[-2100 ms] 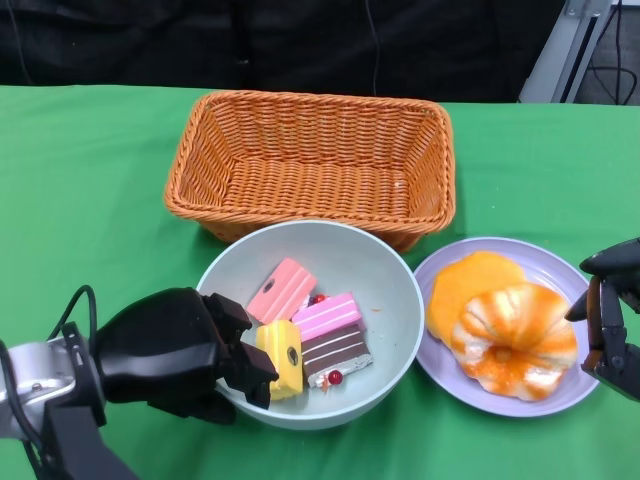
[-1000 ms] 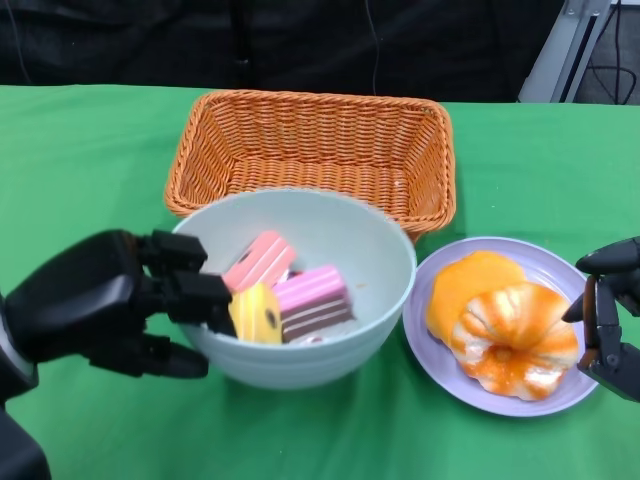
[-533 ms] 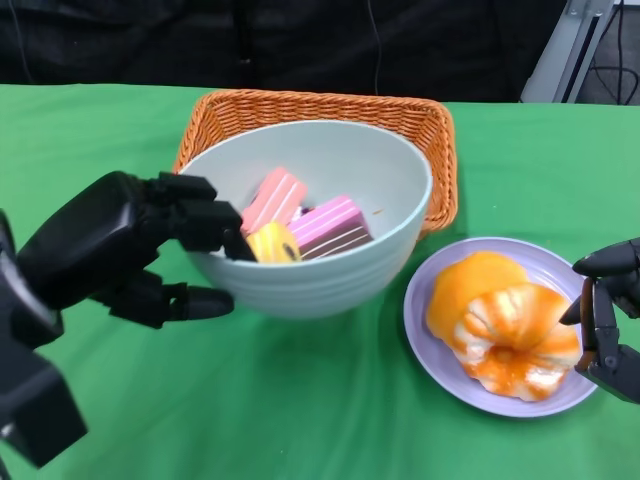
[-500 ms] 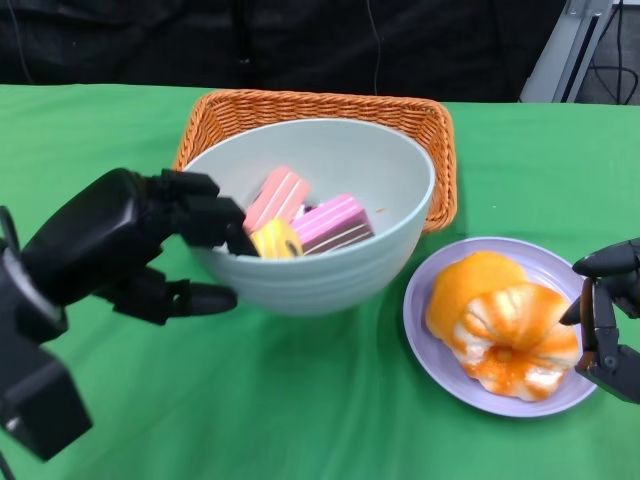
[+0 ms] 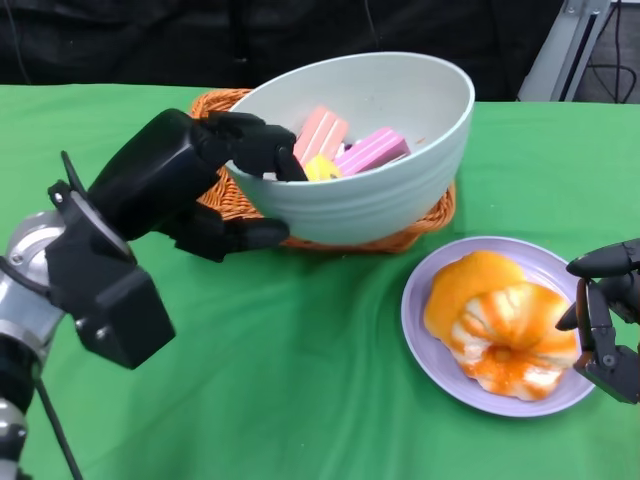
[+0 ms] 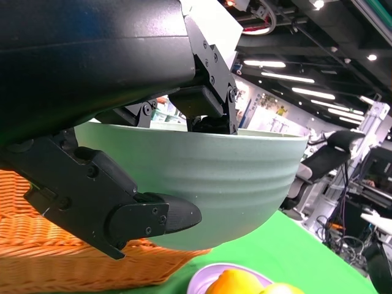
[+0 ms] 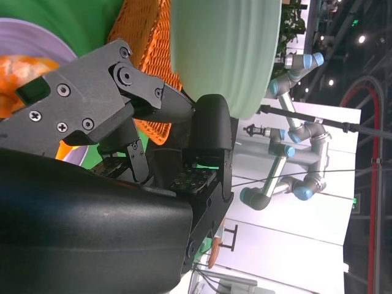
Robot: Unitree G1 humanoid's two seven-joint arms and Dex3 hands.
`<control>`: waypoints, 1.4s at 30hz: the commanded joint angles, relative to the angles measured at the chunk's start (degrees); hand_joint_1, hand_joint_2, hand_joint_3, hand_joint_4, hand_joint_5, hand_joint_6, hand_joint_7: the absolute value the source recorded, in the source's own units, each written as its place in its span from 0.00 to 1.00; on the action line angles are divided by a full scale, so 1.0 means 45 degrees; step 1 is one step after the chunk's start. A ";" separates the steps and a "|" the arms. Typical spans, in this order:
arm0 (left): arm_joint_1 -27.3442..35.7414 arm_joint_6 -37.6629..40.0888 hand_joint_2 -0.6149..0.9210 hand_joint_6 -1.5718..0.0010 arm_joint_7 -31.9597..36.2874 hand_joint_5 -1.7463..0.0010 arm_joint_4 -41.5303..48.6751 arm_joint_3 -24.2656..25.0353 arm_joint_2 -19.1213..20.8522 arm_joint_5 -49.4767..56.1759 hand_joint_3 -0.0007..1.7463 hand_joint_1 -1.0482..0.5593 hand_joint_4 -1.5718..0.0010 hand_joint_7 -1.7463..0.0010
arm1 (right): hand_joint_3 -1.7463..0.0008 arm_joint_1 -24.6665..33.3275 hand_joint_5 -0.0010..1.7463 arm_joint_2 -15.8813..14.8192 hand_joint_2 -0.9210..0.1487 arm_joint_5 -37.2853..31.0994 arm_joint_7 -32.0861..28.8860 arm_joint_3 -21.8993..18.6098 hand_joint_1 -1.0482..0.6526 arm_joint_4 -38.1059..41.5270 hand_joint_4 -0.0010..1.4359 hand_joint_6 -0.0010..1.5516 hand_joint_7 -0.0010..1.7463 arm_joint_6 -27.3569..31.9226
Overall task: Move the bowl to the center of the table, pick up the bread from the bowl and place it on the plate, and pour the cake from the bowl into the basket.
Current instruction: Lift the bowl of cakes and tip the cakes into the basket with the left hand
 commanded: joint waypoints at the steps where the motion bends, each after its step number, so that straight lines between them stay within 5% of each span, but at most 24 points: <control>1: -0.1028 0.0479 0.82 0.58 0.0697 0.02 0.0616 0.0303 -0.0545 0.0133 0.54 0.55 0.56 0.22 | 0.53 0.0130 0.93 -0.0067 0.23 -0.0011 -0.0071 0.0055 0.55 -0.0105 0.47 0.41 0.73 0.0157; 21: -0.3308 0.3005 0.86 0.58 0.2577 0.07 0.3809 0.0553 -0.3437 0.0376 0.50 0.54 0.52 0.20 | 0.54 0.0083 0.90 -0.0225 0.24 -0.0252 0.0059 0.0111 0.57 0.0663 0.47 0.42 0.71 -0.0657; 28: -0.3675 0.4734 0.90 0.62 0.0892 0.00 0.4183 0.1976 -0.4839 -0.1912 0.46 0.51 0.47 0.08 | 0.54 0.0079 0.89 -0.0228 0.24 -0.0523 -0.0026 0.0109 0.58 0.0828 0.48 0.42 0.71 -0.0852; 40: -0.4193 0.7534 0.88 0.61 -0.1569 0.00 0.4111 0.4436 -0.6244 -0.5469 0.44 0.46 0.56 0.10 | 0.51 -0.0016 0.91 -0.0222 0.26 -0.0529 -0.0001 0.0150 0.60 0.1139 0.46 0.41 0.73 -0.0945; 42: -0.4356 0.8474 0.83 0.59 -0.2141 0.00 0.4143 0.5094 -0.6401 -0.6346 0.54 0.47 0.53 0.11 | 0.50 -0.0025 0.91 -0.0228 0.27 -0.0563 -0.0002 0.0165 0.59 0.1198 0.46 0.41 0.73 -0.1019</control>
